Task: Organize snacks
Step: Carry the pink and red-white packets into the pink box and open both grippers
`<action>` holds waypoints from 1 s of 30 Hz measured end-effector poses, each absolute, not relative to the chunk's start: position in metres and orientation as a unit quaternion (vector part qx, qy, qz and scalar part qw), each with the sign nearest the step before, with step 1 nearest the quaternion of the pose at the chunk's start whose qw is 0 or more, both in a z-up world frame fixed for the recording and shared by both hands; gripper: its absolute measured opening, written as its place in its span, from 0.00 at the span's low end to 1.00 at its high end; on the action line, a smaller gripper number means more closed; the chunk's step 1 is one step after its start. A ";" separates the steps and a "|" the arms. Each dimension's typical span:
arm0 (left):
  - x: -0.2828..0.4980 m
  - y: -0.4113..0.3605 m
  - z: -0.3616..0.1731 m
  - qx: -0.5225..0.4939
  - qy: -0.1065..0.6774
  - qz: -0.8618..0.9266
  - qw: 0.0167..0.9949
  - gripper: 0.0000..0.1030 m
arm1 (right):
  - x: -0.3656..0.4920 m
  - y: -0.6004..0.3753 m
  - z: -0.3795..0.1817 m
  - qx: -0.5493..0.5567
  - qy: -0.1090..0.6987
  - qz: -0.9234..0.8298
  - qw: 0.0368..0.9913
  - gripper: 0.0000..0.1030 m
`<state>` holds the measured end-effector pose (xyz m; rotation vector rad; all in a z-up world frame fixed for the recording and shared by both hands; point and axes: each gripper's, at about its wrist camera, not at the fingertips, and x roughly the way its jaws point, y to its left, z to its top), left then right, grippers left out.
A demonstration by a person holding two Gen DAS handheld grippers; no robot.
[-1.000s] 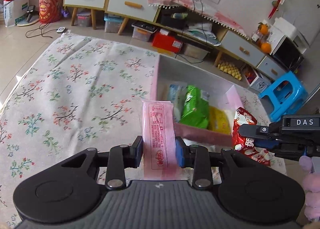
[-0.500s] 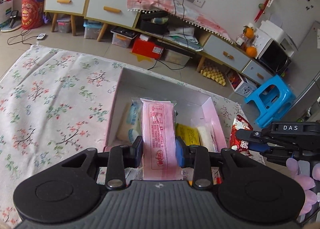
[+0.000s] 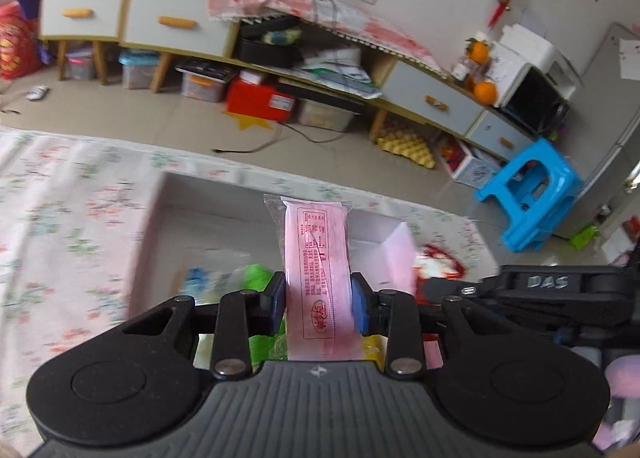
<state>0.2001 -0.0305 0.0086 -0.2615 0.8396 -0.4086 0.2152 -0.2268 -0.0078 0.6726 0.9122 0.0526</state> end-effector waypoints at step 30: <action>0.235 -0.074 -0.019 -0.036 0.428 -0.207 0.879 0.33 | 0.247 -0.238 -0.026 0.289 0.410 0.045 0.864 0.27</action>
